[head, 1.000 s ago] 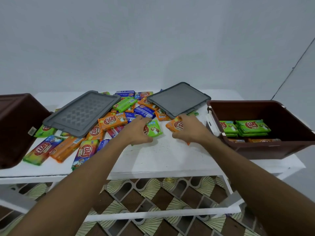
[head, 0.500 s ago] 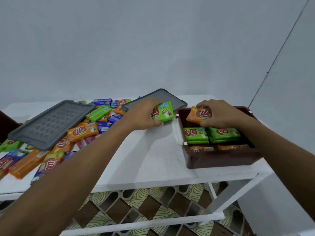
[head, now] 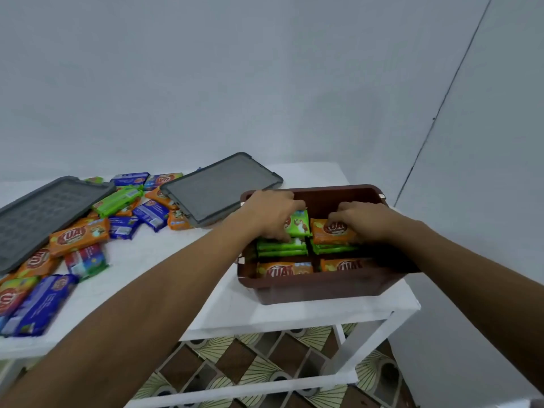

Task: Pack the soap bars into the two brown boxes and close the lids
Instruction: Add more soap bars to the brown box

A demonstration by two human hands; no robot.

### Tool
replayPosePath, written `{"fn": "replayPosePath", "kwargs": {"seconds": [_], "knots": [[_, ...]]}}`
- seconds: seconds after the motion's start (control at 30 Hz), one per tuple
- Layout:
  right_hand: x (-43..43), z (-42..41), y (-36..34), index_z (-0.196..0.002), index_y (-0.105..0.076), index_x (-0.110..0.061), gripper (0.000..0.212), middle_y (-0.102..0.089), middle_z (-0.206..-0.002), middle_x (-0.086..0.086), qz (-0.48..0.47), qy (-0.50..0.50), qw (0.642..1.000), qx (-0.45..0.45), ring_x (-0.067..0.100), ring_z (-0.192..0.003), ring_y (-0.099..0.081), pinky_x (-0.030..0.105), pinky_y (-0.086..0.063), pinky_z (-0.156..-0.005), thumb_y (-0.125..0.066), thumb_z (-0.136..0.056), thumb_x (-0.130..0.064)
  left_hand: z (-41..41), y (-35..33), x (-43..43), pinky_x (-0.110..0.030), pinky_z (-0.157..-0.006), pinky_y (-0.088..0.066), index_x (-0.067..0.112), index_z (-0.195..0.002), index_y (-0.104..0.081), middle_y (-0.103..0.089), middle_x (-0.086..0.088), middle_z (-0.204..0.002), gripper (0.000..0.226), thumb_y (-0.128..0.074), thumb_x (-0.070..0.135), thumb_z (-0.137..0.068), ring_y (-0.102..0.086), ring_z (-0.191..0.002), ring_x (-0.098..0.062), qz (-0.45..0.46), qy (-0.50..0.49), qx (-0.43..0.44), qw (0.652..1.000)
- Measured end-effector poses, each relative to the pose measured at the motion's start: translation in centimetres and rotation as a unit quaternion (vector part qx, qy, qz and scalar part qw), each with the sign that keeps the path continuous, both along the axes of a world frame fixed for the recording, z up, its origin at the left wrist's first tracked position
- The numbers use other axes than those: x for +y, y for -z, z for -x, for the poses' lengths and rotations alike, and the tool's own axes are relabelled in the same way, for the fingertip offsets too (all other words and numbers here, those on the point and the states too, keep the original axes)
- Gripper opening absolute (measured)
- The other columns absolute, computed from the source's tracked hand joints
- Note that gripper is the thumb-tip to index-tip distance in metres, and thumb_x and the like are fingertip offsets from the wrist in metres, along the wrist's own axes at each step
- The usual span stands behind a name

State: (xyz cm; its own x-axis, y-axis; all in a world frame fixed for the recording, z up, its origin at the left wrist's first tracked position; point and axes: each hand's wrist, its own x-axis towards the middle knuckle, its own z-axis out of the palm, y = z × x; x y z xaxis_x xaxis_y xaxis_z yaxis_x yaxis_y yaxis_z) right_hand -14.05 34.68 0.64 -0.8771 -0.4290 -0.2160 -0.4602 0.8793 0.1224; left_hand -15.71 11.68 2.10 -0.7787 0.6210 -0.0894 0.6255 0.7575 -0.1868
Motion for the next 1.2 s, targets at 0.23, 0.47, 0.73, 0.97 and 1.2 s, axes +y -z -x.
{"fn": "replayPosePath", "kwargs": {"seconds": [0.23, 0.47, 0.73, 0.97, 1.2], "knots": [[0.9, 0.7, 0.0, -0.136, -0.038, -0.038, 0.055, -0.055, -0.123, -0.002, -0.019, -0.04, 0.999, 0.017, 0.025, -0.104, -0.059, 0.037, -0.047, -0.074, -0.06, -0.086, -0.034, -0.3, 1.2, 0.1, -0.036, -0.067, -0.039, 0.021, -0.116, -0.064, -0.047, 0.001, -0.111, 0.061, -0.073, 0.06, -0.07, -0.05, -0.103, -0.021, 0.089, 0.022, 0.045, 0.995], [1.0, 0.6, 0.7, -0.117, -0.045, -0.033, 0.041, -0.062, -0.11, -0.002, 0.022, -0.02, 0.998, 0.053, 0.021, -0.09, -0.06, 0.036, -0.05, -0.072, -0.066, -0.083, -0.041, -0.7, 1.5, 0.4, -0.038, -0.065, -0.043, 0.023, -0.134, -0.042, -0.06, -0.002, -0.118, 0.083, -0.076, 0.06, -0.068, -0.064, -0.098, -0.03, 0.109, -0.022, 0.045, 0.993], [0.7, 0.3, 0.9, -0.114, -0.052, -0.023, 0.04, -0.064, -0.108, 0.001, 0.002, -0.018, 0.997, 0.074, 0.021, -0.088, -0.062, 0.035, -0.052, -0.071, -0.066, -0.083, -0.043, -0.8, 1.9, 0.1, -0.038, -0.066, -0.045, 0.021, -0.13, -0.045, -0.062, -0.001, -0.117, 0.074, -0.072, 0.059, -0.072, -0.065, -0.097, -0.029, 0.106, -0.04, 0.058, 0.992], [0.6, 0.0, 0.5, -0.108, -0.05, -0.026, 0.036, -0.064, -0.107, -0.001, -0.008, -0.015, 0.998, 0.067, 0.02, -0.087, -0.061, 0.033, -0.048, -0.067, -0.066, -0.082, -0.044, -0.5, 1.8, -0.3, -0.036, -0.062, -0.043, 0.019, -0.113, -0.061, -0.058, 0.001, -0.107, 0.067, -0.073, 0.066, -0.066, -0.063, -0.093, -0.024, 0.091, -0.029, 0.059, 0.994], [0.5, -0.4, 0.3, -0.118, -0.05, -0.025, 0.047, -0.059, -0.116, -0.003, -0.011, -0.031, 0.998, 0.062, 0.019, -0.096, -0.06, 0.03, -0.043, -0.068, -0.068, -0.08, -0.046, -0.6, 1.6, -0.4, -0.038, -0.066, -0.052, 0.018, -0.104, -0.063, -0.062, 0.0, -0.104, 0.065, -0.073, 0.068, -0.064, -0.063, -0.088, -0.024, 0.082, -0.03, 0.067, 0.994]]}}
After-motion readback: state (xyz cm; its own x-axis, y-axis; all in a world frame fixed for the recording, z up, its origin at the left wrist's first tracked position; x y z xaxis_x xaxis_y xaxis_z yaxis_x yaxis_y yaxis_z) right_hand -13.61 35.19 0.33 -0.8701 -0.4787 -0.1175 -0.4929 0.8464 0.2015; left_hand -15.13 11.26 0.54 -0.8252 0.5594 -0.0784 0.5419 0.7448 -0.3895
